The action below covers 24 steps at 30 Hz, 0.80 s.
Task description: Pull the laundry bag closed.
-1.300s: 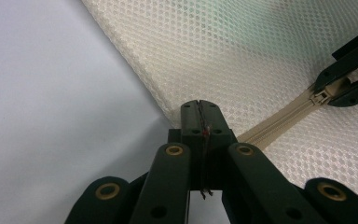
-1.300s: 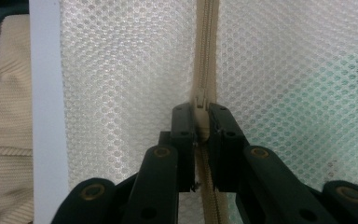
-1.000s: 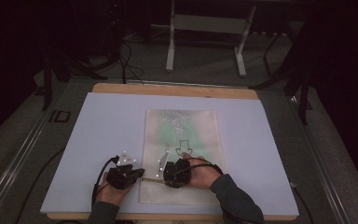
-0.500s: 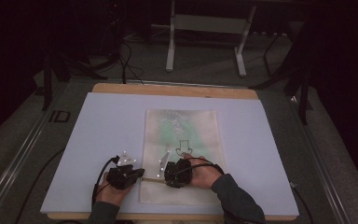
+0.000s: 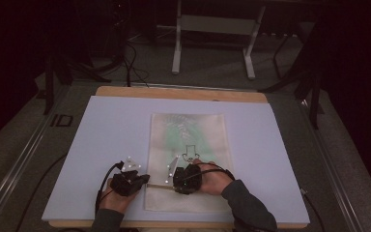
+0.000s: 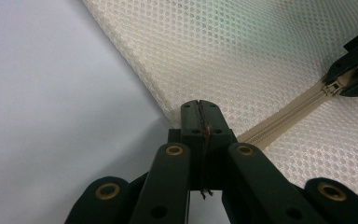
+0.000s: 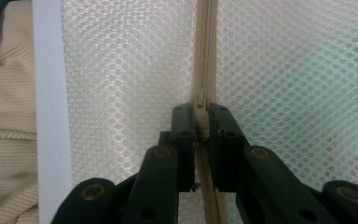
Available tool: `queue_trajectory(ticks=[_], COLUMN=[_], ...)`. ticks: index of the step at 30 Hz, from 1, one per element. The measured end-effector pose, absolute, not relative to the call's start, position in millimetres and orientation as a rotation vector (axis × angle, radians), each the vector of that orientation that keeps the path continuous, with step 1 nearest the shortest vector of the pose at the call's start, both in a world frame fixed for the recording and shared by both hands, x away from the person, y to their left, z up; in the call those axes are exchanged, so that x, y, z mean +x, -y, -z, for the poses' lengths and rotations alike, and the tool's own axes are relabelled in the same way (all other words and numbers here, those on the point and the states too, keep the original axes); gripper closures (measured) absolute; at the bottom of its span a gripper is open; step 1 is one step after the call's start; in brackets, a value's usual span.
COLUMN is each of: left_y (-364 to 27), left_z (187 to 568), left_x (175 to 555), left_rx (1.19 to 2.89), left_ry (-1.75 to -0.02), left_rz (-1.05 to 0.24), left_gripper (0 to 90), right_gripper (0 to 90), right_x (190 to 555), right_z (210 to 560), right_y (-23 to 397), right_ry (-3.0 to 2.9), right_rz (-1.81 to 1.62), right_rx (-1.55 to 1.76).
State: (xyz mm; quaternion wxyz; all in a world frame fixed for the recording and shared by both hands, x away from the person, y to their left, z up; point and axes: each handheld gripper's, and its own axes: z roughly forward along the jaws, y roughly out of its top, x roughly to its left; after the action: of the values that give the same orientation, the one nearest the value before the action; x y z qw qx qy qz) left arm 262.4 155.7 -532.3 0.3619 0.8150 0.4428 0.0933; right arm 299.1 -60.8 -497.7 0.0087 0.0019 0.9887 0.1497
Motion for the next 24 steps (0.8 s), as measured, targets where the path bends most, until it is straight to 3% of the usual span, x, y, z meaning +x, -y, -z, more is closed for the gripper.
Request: queue_trajectory(ticks=[24], left_y=[-156.3], left_z=[532.4], left_x=[262.6], left_rx=[2.095], left_ry=[-1.143], left_rz=[-0.234], left_gripper=[89.3], right_gripper=[82.0], right_x=[299.7], right_z=[496.3], right_y=[67.0], right_ry=[-3.095], right_rz=[-0.462], right_rx=[0.009])
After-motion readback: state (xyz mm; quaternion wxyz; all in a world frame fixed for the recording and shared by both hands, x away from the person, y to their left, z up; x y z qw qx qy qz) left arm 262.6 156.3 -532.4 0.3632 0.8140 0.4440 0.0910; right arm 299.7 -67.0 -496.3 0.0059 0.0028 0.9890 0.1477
